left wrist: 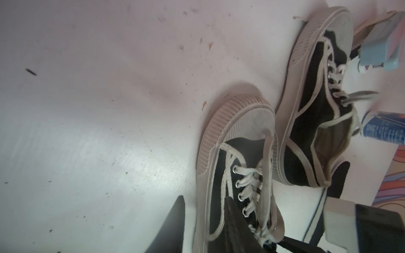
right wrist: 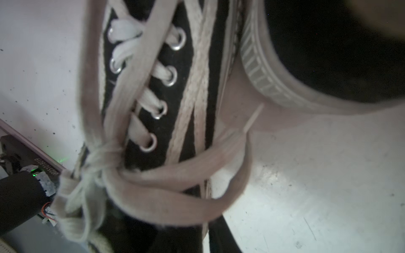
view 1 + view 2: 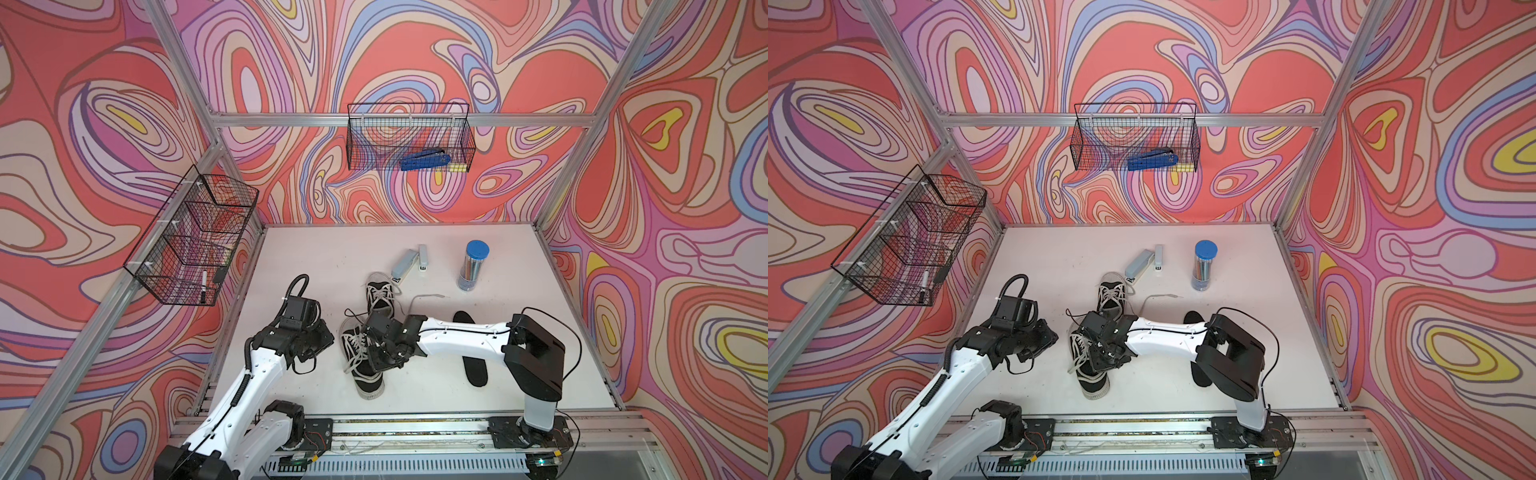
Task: Remove the insole from the shoe
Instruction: Move the shoe to the center of the board, then untie the shoelace on the shoe.
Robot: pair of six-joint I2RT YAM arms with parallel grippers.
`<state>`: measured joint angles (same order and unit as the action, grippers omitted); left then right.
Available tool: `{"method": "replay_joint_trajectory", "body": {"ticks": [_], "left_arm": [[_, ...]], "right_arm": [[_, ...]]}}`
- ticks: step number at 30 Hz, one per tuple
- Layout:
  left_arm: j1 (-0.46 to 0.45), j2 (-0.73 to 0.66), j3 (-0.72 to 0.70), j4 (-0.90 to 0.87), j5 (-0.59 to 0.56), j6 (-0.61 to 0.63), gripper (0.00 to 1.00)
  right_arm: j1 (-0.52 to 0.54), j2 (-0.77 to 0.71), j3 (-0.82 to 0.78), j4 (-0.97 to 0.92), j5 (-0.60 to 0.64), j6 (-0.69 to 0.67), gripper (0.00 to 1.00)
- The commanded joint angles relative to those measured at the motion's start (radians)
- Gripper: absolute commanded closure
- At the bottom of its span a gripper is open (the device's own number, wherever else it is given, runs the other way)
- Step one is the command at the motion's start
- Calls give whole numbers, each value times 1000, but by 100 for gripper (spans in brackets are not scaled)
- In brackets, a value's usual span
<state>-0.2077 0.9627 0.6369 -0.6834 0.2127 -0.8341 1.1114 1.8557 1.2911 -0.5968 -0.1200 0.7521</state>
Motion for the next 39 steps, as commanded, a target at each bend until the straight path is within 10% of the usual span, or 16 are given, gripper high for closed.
{"method": "replay_joint_trajectory", "body": {"ticks": [1,8,13,39], "left_arm": [[7,21,-20,72,91,15,65],[7,79,-68,182,147,-3,60],[7,119,-54,196,141,7,60],[7,142,-101,219,154,-39,61]], "right_arm": [[1,-161,-19,83,58,-102,59],[-11,-291,-104,203,198,-680,58],[-35,-278,-175,336,71,-1088,58],[-124,-55,-75,268,-172,-1085,95]]}}
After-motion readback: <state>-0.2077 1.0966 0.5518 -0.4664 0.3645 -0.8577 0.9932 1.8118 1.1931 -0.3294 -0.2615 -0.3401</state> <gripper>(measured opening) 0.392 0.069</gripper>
